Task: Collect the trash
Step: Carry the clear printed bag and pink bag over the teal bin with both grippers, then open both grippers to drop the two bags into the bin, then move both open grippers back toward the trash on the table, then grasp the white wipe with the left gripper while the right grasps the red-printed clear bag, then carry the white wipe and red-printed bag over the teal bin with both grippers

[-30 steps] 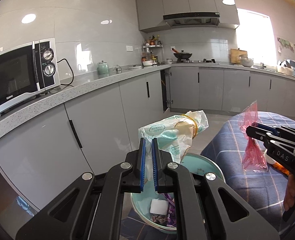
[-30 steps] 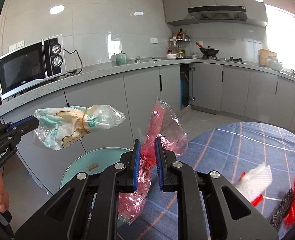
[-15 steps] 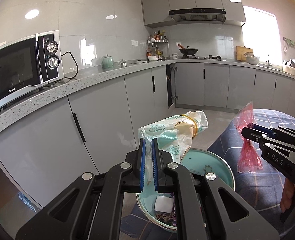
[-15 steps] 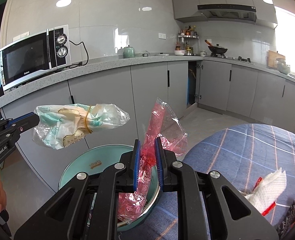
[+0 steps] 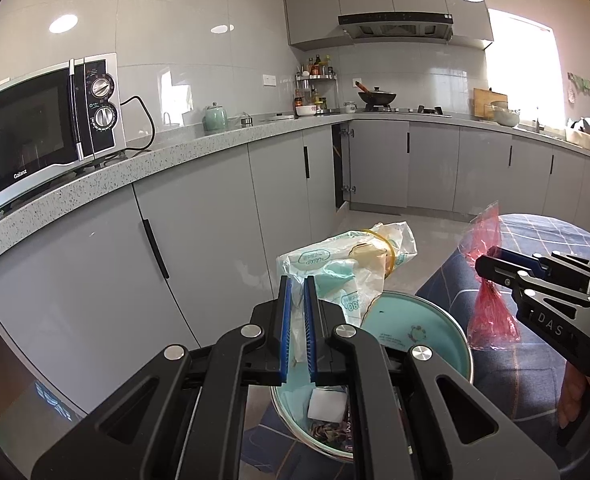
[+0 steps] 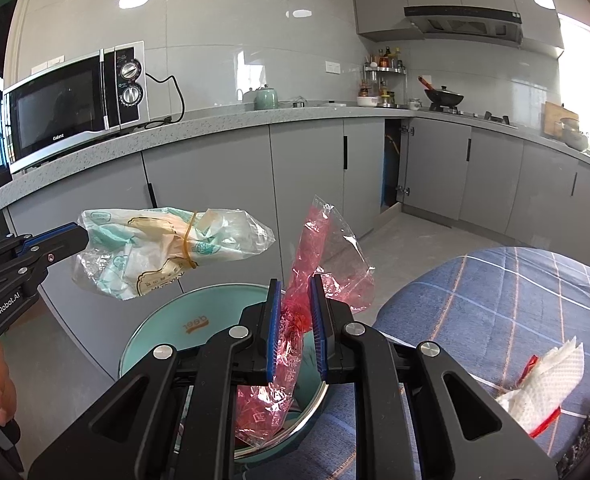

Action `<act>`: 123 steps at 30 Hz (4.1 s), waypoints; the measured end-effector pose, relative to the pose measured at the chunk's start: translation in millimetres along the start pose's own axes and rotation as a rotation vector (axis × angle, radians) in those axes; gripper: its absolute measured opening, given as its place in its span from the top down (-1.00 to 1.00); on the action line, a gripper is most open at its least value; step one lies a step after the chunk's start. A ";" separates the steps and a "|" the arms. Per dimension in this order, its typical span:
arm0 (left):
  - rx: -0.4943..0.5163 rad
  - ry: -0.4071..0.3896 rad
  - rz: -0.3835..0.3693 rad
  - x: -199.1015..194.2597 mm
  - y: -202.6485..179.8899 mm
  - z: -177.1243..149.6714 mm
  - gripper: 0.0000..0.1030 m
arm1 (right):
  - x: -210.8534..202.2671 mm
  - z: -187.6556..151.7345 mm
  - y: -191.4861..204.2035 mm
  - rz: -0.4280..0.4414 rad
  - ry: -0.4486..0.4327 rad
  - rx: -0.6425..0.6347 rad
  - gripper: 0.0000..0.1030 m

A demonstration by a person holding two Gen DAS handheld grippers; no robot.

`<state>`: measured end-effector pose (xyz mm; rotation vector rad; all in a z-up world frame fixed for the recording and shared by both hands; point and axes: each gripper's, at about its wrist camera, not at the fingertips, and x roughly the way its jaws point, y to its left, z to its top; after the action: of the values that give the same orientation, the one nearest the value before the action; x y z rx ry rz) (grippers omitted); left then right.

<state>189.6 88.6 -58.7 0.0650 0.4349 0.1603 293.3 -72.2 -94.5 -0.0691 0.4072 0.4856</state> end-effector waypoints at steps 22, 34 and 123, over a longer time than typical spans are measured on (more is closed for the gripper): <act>-0.003 0.029 -0.024 7.5 -0.2 -4.4 0.36 | 13.6 -5.8 16.3 0.035 0.047 -0.050 0.54; -0.039 0.023 0.028 8.4 6.1 -6.4 -0.37 | 13.9 -12.4 10.5 -0.005 0.068 -0.020 0.03; 0.141 0.087 -0.419 0.5 -178.8 -4.5 0.73 | -213.1 -94.1 -189.7 -0.533 0.029 0.358 0.86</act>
<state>213.3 -87.4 -80.3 0.1041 0.5366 -0.2813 175.9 -348.6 -102.3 0.1596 0.4780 -0.1170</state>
